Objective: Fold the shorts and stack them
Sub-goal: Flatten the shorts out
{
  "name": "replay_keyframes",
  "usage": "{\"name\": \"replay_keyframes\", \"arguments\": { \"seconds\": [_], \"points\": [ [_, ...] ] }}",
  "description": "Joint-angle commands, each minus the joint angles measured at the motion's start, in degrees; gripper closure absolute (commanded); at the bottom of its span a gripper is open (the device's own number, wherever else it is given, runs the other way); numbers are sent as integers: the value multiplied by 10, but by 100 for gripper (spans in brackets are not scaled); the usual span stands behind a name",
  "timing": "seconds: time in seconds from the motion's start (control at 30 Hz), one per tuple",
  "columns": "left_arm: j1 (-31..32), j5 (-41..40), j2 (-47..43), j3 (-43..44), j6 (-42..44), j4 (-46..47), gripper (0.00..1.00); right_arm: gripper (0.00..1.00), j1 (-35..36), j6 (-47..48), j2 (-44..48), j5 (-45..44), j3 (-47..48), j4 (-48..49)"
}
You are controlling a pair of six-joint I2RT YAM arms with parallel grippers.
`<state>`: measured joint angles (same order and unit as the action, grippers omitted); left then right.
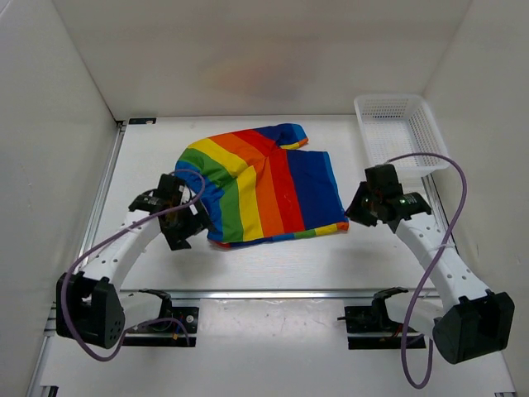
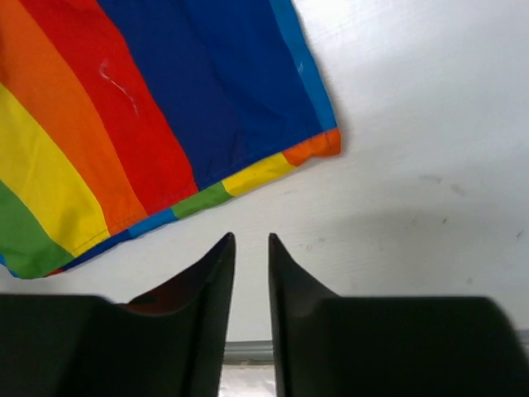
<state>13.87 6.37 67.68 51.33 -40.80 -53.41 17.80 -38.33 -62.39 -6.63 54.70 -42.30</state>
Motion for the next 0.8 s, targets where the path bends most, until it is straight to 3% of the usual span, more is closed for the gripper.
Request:
{"name": "replay_keyframes", "arguments": {
  "seconds": [0.0, 0.03, 0.17, 0.23, 0.3, 0.33, 0.37, 0.43, 0.47, 0.5, 0.67, 0.73, 0.77],
  "points": [
    [2, 84, 2, -77, -56, 131, 0, 65, -16, -46, -5, 108, -48, 30],
    [2, 75, 13, -86, -61, 151, 0, 53, -25, -46, -5, 126, -71, 41],
    [2, 52, 74, -79, -53, 191, 0, 25, -44, -51, -17, 162, -101, 71],
    [8, 52, 118, -59, -46, 197, 0, 22, -52, -51, -33, 181, -119, 92],
    [14, 45, 147, -44, -46, 204, 8, 21, -59, -67, -38, 181, -133, 114],
    [14, 45, 162, -30, -41, 204, 14, 21, -59, -72, -53, 181, -144, 140],
    [14, 40, 187, -23, -36, 204, 36, 21, -65, -78, -61, 181, -144, 152],
    [14, 40, 206, -10, -28, 204, 67, 21, -66, -83, -94, 174, -144, 185],
    [14, 40, 213, 2, -18, 204, 83, 23, -66, -83, -108, 165, -137, 192],
    [14, 48, 213, 2, -17, 204, 90, 24, -66, -83, -122, 165, -131, 200],
    [14, 41, 183, 45, 11, 160, 90, 31, -58, -89, -230, 165, -78, 243],
    [14, 25, 183, 88, 31, 106, 90, 54, -53, -94, -284, 182, -45, 238],
    [14, 14, 183, 105, 36, 84, 90, 71, -53, -101, -294, 177, -35, 230]
  ]
}}
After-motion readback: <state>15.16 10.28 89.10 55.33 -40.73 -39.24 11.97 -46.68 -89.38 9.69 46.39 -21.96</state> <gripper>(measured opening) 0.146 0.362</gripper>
